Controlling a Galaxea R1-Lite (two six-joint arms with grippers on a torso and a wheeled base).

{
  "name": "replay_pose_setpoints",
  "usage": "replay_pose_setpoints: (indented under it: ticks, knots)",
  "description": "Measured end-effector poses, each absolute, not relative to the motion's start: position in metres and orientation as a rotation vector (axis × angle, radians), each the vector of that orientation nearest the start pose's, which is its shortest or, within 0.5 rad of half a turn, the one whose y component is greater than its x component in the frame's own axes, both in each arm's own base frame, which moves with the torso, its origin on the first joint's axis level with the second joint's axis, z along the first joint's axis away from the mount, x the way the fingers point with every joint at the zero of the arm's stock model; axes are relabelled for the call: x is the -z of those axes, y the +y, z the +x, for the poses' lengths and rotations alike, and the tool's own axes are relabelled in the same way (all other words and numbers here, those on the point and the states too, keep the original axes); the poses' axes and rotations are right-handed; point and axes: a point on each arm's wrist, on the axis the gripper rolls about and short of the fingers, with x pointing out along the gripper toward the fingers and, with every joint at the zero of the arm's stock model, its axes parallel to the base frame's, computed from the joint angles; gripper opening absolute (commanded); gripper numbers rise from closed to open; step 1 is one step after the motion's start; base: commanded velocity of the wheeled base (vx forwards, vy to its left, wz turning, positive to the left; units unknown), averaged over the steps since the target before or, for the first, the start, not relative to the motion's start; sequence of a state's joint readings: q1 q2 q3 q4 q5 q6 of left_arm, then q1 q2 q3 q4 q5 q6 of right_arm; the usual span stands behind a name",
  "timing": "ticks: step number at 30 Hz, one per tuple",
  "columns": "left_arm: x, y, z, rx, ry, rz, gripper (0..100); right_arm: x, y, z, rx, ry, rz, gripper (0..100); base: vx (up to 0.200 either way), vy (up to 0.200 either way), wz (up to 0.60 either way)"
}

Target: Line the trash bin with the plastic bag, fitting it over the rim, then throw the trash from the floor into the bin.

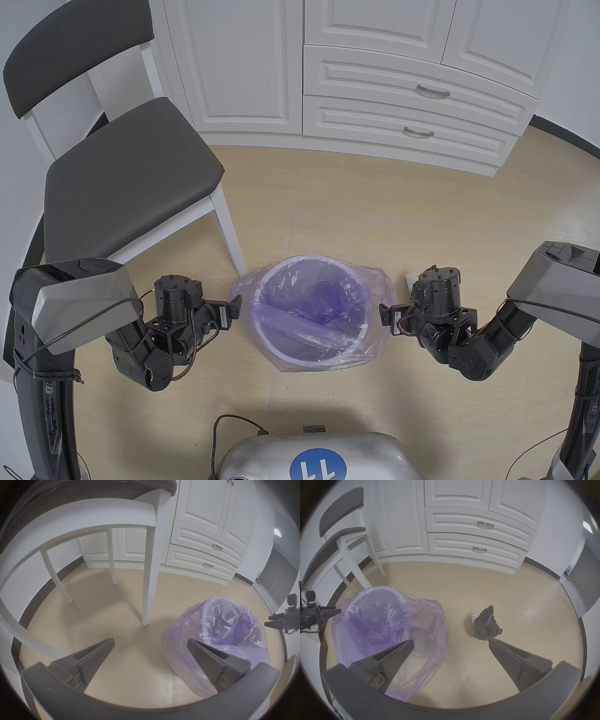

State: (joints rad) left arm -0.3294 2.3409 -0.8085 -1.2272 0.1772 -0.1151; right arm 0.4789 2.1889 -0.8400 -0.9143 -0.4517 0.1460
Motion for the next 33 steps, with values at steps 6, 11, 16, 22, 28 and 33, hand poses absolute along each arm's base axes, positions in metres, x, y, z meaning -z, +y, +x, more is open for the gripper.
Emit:
replay_pose_setpoints:
  ticks: [6,11,16,22,28,33]
  knots:
    - [-0.010,-0.121,0.369,0.131,0.315,-0.031,100,-0.034,0.165,0.338,-0.021,0.432,-0.077,100,0.000,0.000,0.00]
    - [-0.004,-0.121,0.370,0.130,0.332,-0.025,100,-0.018,0.164,0.342,-0.022,0.469,-0.092,100,0.000,0.000,0.00]
    - [0.005,-0.121,0.370,0.129,0.359,-0.019,100,-0.006,0.164,0.344,-0.018,0.491,-0.102,100,0.000,0.000,0.00]
    - [0.016,-0.122,0.371,0.129,0.385,-0.011,100,0.003,0.164,0.349,-0.014,0.506,-0.105,100,0.000,0.000,0.00]
    - [0.027,-0.123,0.372,0.131,0.407,0.000,100,0.013,0.163,0.354,-0.006,0.520,-0.110,100,0.000,0.000,0.00]
    - [0.037,-0.123,0.373,0.130,0.425,0.010,100,0.022,0.161,0.357,0.003,0.534,-0.114,100,0.000,0.000,0.00]
